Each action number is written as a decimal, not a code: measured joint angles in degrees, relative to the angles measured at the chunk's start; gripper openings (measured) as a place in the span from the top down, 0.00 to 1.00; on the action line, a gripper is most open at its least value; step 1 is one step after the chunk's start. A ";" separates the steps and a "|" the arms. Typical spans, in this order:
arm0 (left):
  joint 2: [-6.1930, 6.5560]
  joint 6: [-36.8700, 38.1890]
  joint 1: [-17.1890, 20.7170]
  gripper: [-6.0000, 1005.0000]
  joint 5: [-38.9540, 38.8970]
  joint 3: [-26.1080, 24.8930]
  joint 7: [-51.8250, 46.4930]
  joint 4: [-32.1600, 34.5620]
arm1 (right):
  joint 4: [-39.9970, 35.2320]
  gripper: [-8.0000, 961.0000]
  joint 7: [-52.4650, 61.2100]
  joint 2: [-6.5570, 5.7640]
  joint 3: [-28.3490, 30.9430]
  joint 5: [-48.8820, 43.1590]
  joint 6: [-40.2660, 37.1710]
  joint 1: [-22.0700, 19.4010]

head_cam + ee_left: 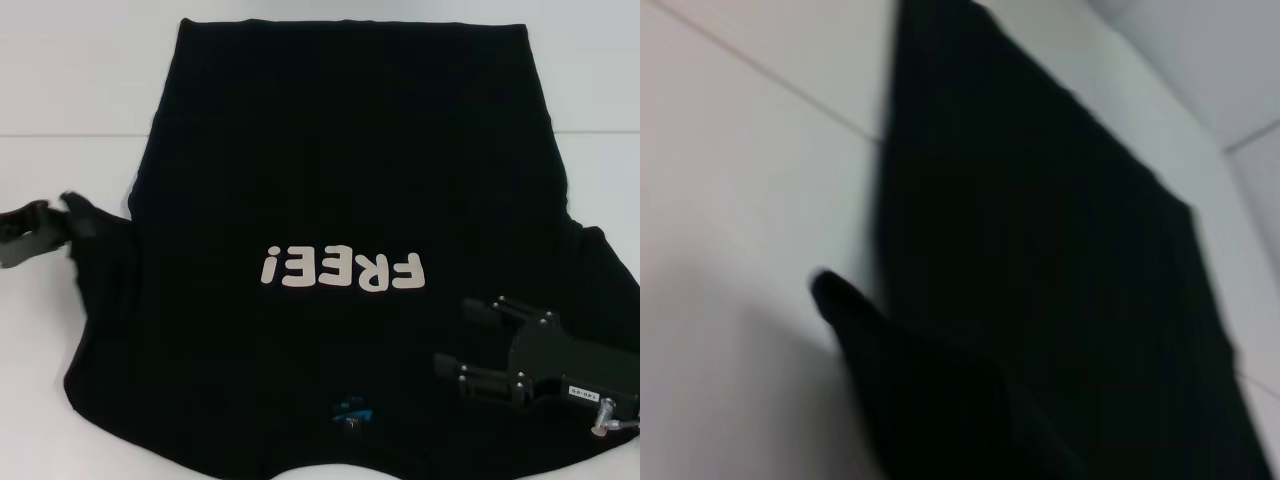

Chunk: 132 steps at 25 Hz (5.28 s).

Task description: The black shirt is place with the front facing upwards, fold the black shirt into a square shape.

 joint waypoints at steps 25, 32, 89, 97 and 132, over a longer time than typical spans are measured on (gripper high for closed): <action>-5.84 7.50 2.01 0.51 -14.56 -0.26 22.85 -7.94 | 0.10 0.08 0.07 0.00 0.85 0.31 -1.20 -0.32; -8.90 14.88 4.92 0.30 -14.07 0.93 58.21 -7.38 | -3.47 0.08 9.73 -0.52 5.50 3.27 -3.93 -3.23; -12.96 9.99 9.15 0.06 -13.83 7.60 80.98 -7.70 | -18.65 0.10 94.81 -12.00 -1.15 -39.35 4.72 10.79; -12.96 9.69 9.01 0.06 -13.83 7.61 81.00 -7.70 | -17.24 0.10 94.97 -11.86 -2.91 -39.38 6.55 11.37; -13.13 9.24 8.95 0.06 -13.93 7.52 81.00 -7.84 | -16.38 0.11 94.50 -11.21 -4.18 -37.96 5.64 12.74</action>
